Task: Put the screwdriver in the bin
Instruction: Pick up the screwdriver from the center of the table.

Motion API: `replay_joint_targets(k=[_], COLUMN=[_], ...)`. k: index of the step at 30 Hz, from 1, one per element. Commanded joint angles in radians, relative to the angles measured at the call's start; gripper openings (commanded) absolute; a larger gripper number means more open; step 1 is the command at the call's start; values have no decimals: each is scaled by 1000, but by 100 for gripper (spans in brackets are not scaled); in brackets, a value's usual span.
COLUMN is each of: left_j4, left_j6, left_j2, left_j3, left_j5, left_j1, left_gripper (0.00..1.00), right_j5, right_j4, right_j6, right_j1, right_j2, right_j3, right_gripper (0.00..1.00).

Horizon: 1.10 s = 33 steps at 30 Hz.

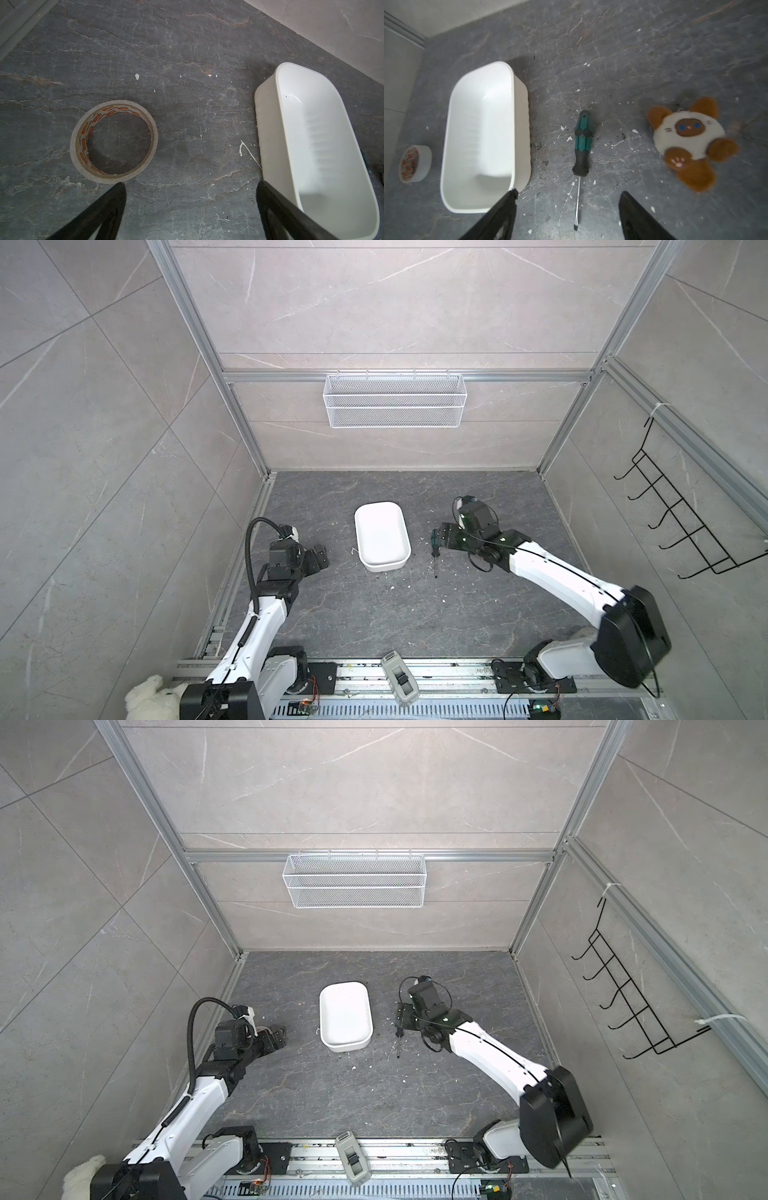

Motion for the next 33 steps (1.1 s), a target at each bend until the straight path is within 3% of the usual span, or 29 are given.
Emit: replay_joint_targets(k=[1,7,11,16,23,33], left_j4=[-9,-17,-33,-74,-64,-112], left_j6=[-17,-16,-43,-102,-111,-155], left_j2=[2,3,-21,-68,-71,-68], left_j3=[42,45,39,26,18,27], left_j5=[-15,-19,-52,-153,-140,-217], left_j1=[0,0,0,0,0,0], left_gripper=[100,100,100,100,100,100], right_j5=[-86,-127,-124,-87,-46,-45], right_j4=[-98,-143,-159,-179,-191,-180], right_j6=[19,35,15,-18,-43,-42], right_j1=[4,4,5,4,4,5], right_j2=[130,263,316,368,438,491], right_j3=[95,174,197,218,238,221], right_gripper=[73,72,59,57,55,53])
